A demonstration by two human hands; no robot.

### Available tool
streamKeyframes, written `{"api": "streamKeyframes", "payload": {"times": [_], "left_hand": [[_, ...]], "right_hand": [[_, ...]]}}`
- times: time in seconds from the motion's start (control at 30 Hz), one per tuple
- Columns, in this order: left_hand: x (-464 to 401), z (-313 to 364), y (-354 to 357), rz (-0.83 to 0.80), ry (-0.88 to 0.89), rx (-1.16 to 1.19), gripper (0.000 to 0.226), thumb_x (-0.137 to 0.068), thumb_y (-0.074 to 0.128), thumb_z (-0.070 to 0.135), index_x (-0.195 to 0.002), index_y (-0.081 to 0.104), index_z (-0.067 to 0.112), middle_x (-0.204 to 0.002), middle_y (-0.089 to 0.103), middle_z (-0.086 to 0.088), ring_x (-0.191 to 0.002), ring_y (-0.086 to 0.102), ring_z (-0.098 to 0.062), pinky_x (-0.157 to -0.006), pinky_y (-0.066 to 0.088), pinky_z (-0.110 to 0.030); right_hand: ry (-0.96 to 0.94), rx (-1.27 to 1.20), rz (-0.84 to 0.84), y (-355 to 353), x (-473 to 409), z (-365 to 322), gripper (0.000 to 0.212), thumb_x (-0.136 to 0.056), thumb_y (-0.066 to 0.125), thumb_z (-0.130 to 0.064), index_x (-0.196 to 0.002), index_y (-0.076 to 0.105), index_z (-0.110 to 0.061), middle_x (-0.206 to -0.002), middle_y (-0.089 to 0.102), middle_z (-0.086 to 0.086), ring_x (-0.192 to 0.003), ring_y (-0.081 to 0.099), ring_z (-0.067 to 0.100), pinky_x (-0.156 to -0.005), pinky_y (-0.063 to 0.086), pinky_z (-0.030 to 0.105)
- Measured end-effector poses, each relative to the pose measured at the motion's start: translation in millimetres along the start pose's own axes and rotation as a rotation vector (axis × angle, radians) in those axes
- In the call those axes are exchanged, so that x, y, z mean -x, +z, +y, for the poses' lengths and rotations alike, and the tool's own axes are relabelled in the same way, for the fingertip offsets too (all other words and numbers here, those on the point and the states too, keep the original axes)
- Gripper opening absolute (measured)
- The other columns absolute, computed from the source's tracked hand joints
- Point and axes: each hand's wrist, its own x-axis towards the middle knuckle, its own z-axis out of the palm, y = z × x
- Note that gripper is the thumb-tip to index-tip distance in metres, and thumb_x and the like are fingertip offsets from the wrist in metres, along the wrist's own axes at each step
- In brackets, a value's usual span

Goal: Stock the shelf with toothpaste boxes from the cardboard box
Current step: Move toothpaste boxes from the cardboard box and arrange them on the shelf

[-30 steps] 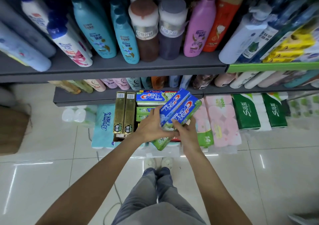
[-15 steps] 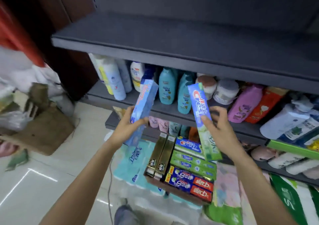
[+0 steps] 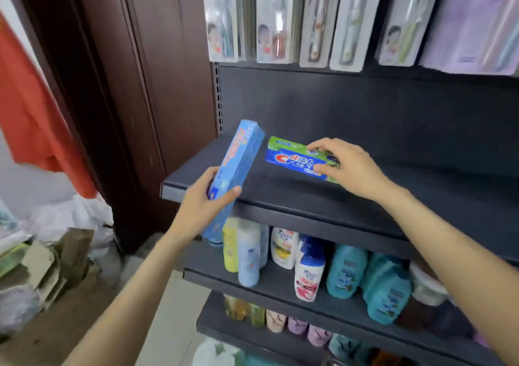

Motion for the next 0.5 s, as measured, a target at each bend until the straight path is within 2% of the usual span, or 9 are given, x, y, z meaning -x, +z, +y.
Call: {"api": "streamKeyframes", "payload": {"times": [0.07, 0.13, 0.2, 0.3, 0.4, 0.5], "left_hand": [[-35, -10, -28, 0.007, 0.083, -0.178, 0.051, -0.067, 0.058, 0.063, -0.109, 0.055, 0.035, -0.1, 0.064, 0.021, -0.089, 0.058, 0.005, -0.081, 0.043, -0.016], [-67, -20, -52, -0.007, 0.104, -0.29, 0.056, -0.07, 0.05, 0.068, -0.114, 0.053, 0.034, -0.104, 0.063, 0.017, -0.091, 0.058, -0.002, -0.082, 0.042, -0.023], [-94, -30, -71, -0.033, 0.081, -0.304, 0.053, -0.078, 0.048, 0.065, -0.118, 0.053, 0.03, -0.106, 0.061, 0.014, -0.095, 0.056, -0.006, -0.082, 0.039, -0.024], [-127, -49, -92, -0.071, 0.027, -0.315, 0.033, -0.091, 0.051, 0.047, -0.118, 0.053, 0.027, -0.108, 0.061, 0.011, -0.099, 0.055, -0.009, -0.082, 0.036, -0.023], [-150, -65, -102, -0.098, -0.039, -0.314, 0.027, -0.092, 0.049, 0.047, -0.114, 0.053, 0.031, -0.107, 0.062, 0.011, -0.099, 0.056, -0.01, -0.082, 0.037, -0.024], [-166, -75, -100, -0.097, -0.094, -0.293, 0.032, -0.092, 0.047, 0.048, -0.117, 0.054, 0.028, -0.108, 0.061, 0.008, -0.1, 0.057, -0.014, -0.083, 0.038, -0.026]], "right_hand": [[0.016, 0.051, -0.003, 23, -47, -3, 0.031, -0.088, 0.062, -0.025, -0.117, 0.053, -0.032, -0.112, 0.058, -0.005, -0.101, 0.054, 0.018, -0.088, 0.043, 0.042], [0.009, 0.085, 0.005, 50, -94, -5, 0.03, -0.087, 0.063, -0.025, -0.116, 0.054, -0.027, -0.113, 0.059, -0.002, -0.102, 0.054, 0.022, -0.09, 0.042, 0.042], [0.017, 0.153, -0.017, 75, -134, -7, 0.03, -0.088, 0.061, -0.026, -0.117, 0.052, -0.025, -0.116, 0.059, 0.0, -0.105, 0.051, 0.025, -0.091, 0.039, 0.041], [0.008, 0.302, -0.051, 107, -182, -8, 0.031, -0.091, 0.059, -0.025, -0.121, 0.05, -0.025, -0.119, 0.058, 0.001, -0.108, 0.048, 0.026, -0.088, 0.036, 0.039], [-0.035, 0.423, -0.082, 128, -211, -8, 0.033, -0.092, 0.056, -0.025, -0.125, 0.048, -0.025, -0.123, 0.055, 0.002, -0.111, 0.048, 0.027, -0.092, 0.036, 0.041], [-0.072, 0.531, -0.122, 144, -229, -3, 0.034, -0.094, 0.052, -0.024, -0.128, 0.047, -0.025, -0.13, 0.051, -0.001, -0.117, 0.045, 0.025, -0.094, 0.033, 0.04]]}}
